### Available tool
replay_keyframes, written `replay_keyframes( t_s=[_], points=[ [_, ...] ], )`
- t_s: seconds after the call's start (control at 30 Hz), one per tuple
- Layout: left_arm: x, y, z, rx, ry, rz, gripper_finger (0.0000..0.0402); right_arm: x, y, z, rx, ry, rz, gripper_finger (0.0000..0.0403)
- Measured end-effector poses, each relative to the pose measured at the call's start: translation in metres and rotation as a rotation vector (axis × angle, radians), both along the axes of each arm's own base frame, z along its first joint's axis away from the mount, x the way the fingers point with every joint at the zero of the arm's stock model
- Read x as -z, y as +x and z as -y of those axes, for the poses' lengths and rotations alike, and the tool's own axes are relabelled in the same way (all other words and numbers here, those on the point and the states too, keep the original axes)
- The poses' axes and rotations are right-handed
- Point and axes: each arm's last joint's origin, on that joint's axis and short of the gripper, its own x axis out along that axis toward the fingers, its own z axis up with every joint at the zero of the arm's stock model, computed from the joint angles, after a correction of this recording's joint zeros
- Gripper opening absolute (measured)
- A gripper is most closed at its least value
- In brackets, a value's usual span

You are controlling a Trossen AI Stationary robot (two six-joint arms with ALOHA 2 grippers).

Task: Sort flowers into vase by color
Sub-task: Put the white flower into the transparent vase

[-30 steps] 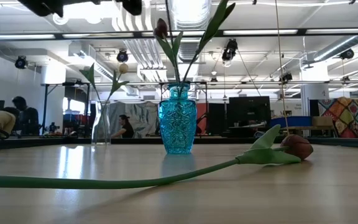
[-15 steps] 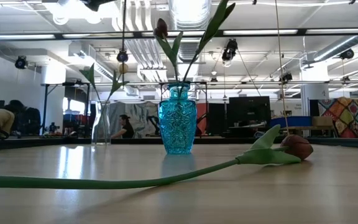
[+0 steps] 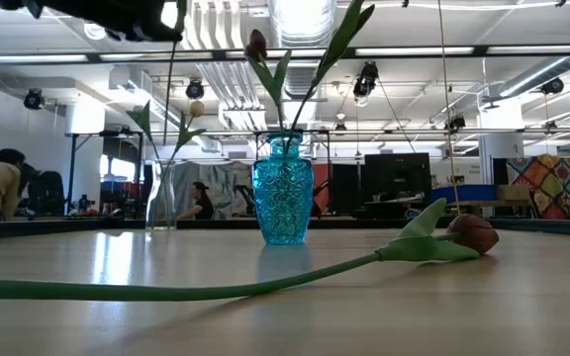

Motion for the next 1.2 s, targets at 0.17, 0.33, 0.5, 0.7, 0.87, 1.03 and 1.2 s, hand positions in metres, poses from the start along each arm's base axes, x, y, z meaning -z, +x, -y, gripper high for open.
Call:
replay_keyframes(
  t_s=[0.17, 0.33, 0.5, 0.7, 0.87, 1.03, 1.2],
  points=[
    [0.008, -0.005, -0.03, -0.054, -0.036, -0.032, 0.0, 0.004, 0.003, -0.001, 0.002, -0.007, -0.012, 0.0009],
    [0.013, -0.006, -0.051, -0.11, -0.049, -0.045, 0.0, 0.004, 0.003, -0.001, 0.001, -0.007, -0.012, 0.0009],
    [0.014, -0.003, -0.06, -0.123, -0.031, -0.031, 0.0, 0.004, 0.003, -0.001, 0.001, -0.007, -0.013, 0.0009],
    [0.01, -0.005, -0.057, -0.093, -0.029, 0.014, 0.0, 0.004, 0.003, -0.001, 0.0, -0.002, -0.011, 0.0009],
    [0.006, -0.006, -0.056, -0.093, -0.028, 0.037, 0.0, 0.004, 0.003, -0.001, 0.0, -0.002, -0.011, 0.0009],
    [0.013, -0.003, -0.061, -0.106, -0.05, 0.009, 0.0, 0.004, 0.003, -0.001, 0.0, 0.0, -0.011, 0.0009],
    [0.028, 0.001, -0.073, -0.141, -0.092, -0.041, 0.0, 0.005, 0.003, -0.001, 0.0, 0.001, -0.014, 0.0009]
  ],
)
